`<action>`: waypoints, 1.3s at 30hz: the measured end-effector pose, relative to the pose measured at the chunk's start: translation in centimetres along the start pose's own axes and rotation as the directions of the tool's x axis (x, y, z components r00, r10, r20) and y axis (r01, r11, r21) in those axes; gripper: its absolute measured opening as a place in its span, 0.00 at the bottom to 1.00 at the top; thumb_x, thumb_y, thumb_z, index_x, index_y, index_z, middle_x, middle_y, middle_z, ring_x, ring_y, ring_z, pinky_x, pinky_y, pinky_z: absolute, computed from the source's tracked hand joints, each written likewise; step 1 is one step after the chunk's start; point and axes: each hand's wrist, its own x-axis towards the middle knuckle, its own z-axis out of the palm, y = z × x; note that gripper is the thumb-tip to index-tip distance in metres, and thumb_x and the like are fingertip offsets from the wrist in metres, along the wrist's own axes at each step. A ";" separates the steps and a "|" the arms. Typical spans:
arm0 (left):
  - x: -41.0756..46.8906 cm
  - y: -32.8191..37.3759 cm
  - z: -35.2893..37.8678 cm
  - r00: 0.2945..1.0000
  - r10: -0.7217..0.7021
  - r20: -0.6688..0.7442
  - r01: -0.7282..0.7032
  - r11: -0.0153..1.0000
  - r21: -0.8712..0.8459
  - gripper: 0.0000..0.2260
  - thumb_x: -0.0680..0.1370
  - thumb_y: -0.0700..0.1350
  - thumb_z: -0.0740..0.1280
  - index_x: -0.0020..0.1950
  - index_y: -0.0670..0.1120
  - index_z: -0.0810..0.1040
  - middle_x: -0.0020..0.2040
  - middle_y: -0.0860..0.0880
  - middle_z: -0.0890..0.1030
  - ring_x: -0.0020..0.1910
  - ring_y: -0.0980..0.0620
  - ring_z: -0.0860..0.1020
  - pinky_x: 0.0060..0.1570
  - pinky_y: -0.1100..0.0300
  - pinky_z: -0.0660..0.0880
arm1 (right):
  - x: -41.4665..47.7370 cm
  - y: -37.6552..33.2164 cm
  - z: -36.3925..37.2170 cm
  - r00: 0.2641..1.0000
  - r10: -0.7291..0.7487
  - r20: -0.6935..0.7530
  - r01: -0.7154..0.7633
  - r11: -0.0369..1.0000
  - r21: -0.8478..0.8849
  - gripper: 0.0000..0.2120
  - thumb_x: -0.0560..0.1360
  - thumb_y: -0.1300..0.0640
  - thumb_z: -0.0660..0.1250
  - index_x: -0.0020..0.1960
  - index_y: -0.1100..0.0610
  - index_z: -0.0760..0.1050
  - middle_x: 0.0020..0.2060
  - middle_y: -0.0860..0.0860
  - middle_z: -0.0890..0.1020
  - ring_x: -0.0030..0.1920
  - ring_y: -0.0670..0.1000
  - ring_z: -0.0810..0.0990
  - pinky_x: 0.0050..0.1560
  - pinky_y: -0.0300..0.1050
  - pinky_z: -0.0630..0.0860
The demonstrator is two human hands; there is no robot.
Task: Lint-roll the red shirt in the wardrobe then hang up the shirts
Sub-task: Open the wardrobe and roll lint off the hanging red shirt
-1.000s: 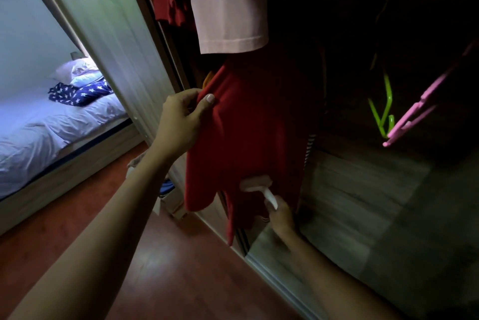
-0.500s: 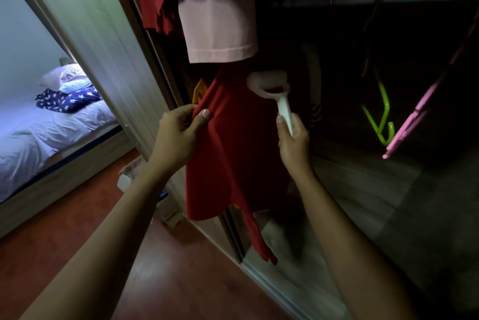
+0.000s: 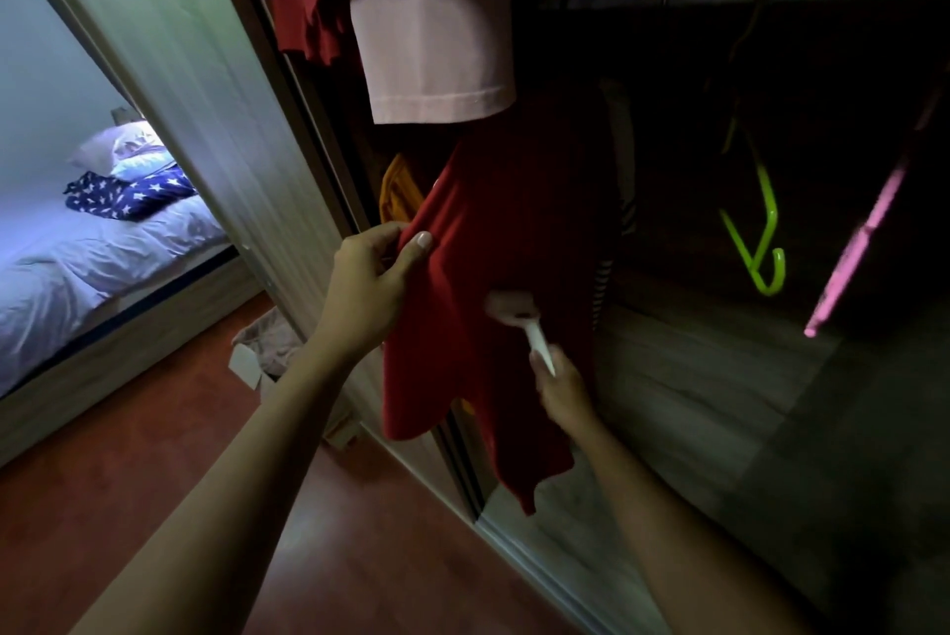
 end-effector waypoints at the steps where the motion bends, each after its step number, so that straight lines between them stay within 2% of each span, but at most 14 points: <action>1: 0.1 -0.2 0.1 1.000 0.000 -0.003 0.000 1.000 0.003 0.09 0.83 0.47 0.63 0.53 0.45 0.82 0.45 0.48 0.84 0.43 0.51 0.84 0.43 0.54 0.81 | -0.9 1.2 0.4 0.999 0.027 0.045 -0.026 0.999 -0.044 0.05 0.83 0.51 0.61 0.50 0.49 0.74 0.33 0.48 0.73 0.29 0.43 0.71 0.31 0.37 0.67; 3: 0.1 -0.4 0.2 1.000 -0.002 -0.012 0.002 1.000 0.013 0.10 0.83 0.48 0.63 0.52 0.45 0.82 0.44 0.48 0.84 0.42 0.51 0.84 0.41 0.54 0.80 | -2.6 2.6 0.8 0.986 0.086 0.142 -0.072 0.992 -0.099 0.07 0.83 0.51 0.61 0.58 0.51 0.75 0.40 0.49 0.78 0.37 0.45 0.76 0.37 0.37 0.71; 5: 0.3 -0.6 0.3 1.000 -0.011 -0.022 0.012 1.000 0.016 0.11 0.83 0.48 0.63 0.51 0.43 0.82 0.43 0.45 0.84 0.41 0.47 0.83 0.41 0.49 0.81 | -4.0 2.4 1.0 0.975 0.104 0.196 -0.084 0.990 -0.110 0.10 0.83 0.50 0.61 0.63 0.50 0.73 0.47 0.50 0.80 0.44 0.46 0.78 0.43 0.36 0.73; 7: 0.4 -0.9 0.2 1.000 -0.018 -0.026 0.018 1.000 0.011 0.11 0.83 0.49 0.64 0.52 0.43 0.82 0.43 0.45 0.84 0.42 0.46 0.84 0.44 0.47 0.81 | -4.5 1.3 1.0 0.980 0.080 0.183 -0.066 0.994 -0.083 0.11 0.83 0.50 0.61 0.63 0.50 0.73 0.47 0.48 0.78 0.46 0.46 0.76 0.42 0.31 0.71; 9: 0.5 -1.3 0.1 0.999 -0.025 -0.023 0.025 1.000 -0.002 0.10 0.83 0.49 0.64 0.53 0.45 0.82 0.45 0.48 0.85 0.44 0.50 0.84 0.47 0.49 0.83 | -4.1 -0.4 0.8 0.991 0.024 0.131 -0.016 0.998 -0.063 0.09 0.83 0.50 0.61 0.59 0.52 0.75 0.44 0.48 0.76 0.42 0.46 0.75 0.39 0.35 0.70; 11: 0.5 -1.7 0.1 1.000 -0.027 -0.010 0.027 0.999 -0.021 0.08 0.83 0.48 0.64 0.54 0.47 0.82 0.47 0.50 0.85 0.45 0.53 0.85 0.48 0.51 0.83 | -3.5 -2.9 0.3 0.995 -0.053 0.081 0.053 0.999 0.003 0.05 0.82 0.48 0.62 0.50 0.48 0.74 0.36 0.47 0.73 0.33 0.43 0.72 0.36 0.41 0.69; 13: 0.6 -2.1 0.1 1.000 -0.029 -0.005 0.029 0.999 -0.035 0.07 0.82 0.47 0.65 0.55 0.47 0.81 0.47 0.50 0.85 0.46 0.53 0.85 0.49 0.49 0.83 | -2.7 -5.9 -0.2 0.992 -0.126 0.022 0.124 0.988 0.097 0.08 0.82 0.48 0.62 0.45 0.46 0.73 0.31 0.45 0.70 0.29 0.43 0.69 0.31 0.42 0.67; 17: 1.0 -3.0 0.3 1.000 -0.010 -0.017 0.010 1.000 -0.001 0.08 0.82 0.47 0.65 0.54 0.47 0.82 0.46 0.49 0.85 0.44 0.52 0.85 0.47 0.46 0.83 | -2.0 -12.9 -1.6 0.971 -0.229 -0.069 0.238 0.945 0.222 0.09 0.83 0.48 0.60 0.53 0.51 0.75 0.32 0.46 0.71 0.28 0.42 0.68 0.26 0.35 0.66; 21: 1.3 -3.8 0.8 1.000 -0.021 -0.015 0.021 1.000 -0.016 0.09 0.82 0.48 0.65 0.55 0.46 0.82 0.47 0.49 0.85 0.45 0.52 0.85 0.47 0.48 0.84 | -2.1 -15.3 -2.0 0.957 -0.277 -0.087 0.290 0.930 0.226 0.11 0.83 0.46 0.59 0.56 0.52 0.75 0.33 0.47 0.72 0.28 0.42 0.69 0.27 0.34 0.66; 28: 2.0 -5.4 1.6 0.999 0.011 -0.030 -0.012 1.000 -0.026 0.06 0.82 0.46 0.66 0.52 0.47 0.82 0.42 0.53 0.84 0.39 0.59 0.83 0.38 0.67 0.76 | -4.0 -8.1 1.4 0.989 -0.141 -0.036 0.145 0.978 0.148 0.11 0.83 0.47 0.61 0.47 0.53 0.72 0.33 0.50 0.70 0.30 0.47 0.69 0.31 0.43 0.67; 31: 2.2 -6.0 1.9 0.999 0.040 -0.019 -0.041 0.999 -0.021 0.08 0.82 0.46 0.66 0.53 0.44 0.83 0.44 0.52 0.84 0.41 0.59 0.82 0.38 0.71 0.75 | -5.9 -5.1 2.9 0.999 -0.048 -0.020 0.049 0.996 0.072 0.11 0.82 0.47 0.61 0.47 0.53 0.73 0.32 0.49 0.71 0.30 0.45 0.70 0.33 0.42 0.68; 33: 2.3 -6.4 1.9 0.999 0.054 0.004 -0.053 0.998 -0.039 0.10 0.83 0.46 0.65 0.57 0.42 0.82 0.47 0.51 0.84 0.45 0.59 0.83 0.42 0.70 0.78 | -6.8 -3.8 3.7 1.000 0.015 -0.027 -0.015 1.000 0.006 0.10 0.82 0.47 0.60 0.47 0.51 0.74 0.32 0.47 0.72 0.31 0.43 0.72 0.33 0.40 0.69; 35: 2.4 -7.0 1.7 0.996 0.085 0.036 -0.083 0.994 -0.066 0.10 0.83 0.48 0.65 0.58 0.44 0.82 0.48 0.54 0.84 0.47 0.59 0.83 0.46 0.64 0.81 | -7.6 -3.2 4.3 0.996 0.074 -0.049 -0.075 0.997 -0.016 0.10 0.82 0.46 0.61 0.49 0.51 0.74 0.32 0.48 0.73 0.30 0.44 0.72 0.32 0.40 0.70; 39: 2.7 -7.9 1.4 0.982 0.167 0.085 -0.157 0.981 -0.114 0.10 0.83 0.48 0.64 0.60 0.46 0.81 0.47 0.58 0.82 0.46 0.58 0.84 0.46 0.58 0.83 | -9.0 -4.4 5.5 0.971 0.184 -0.153 -0.159 0.973 0.165 0.09 0.83 0.50 0.62 0.53 0.55 0.75 0.30 0.54 0.73 0.22 0.45 0.68 0.22 0.39 0.63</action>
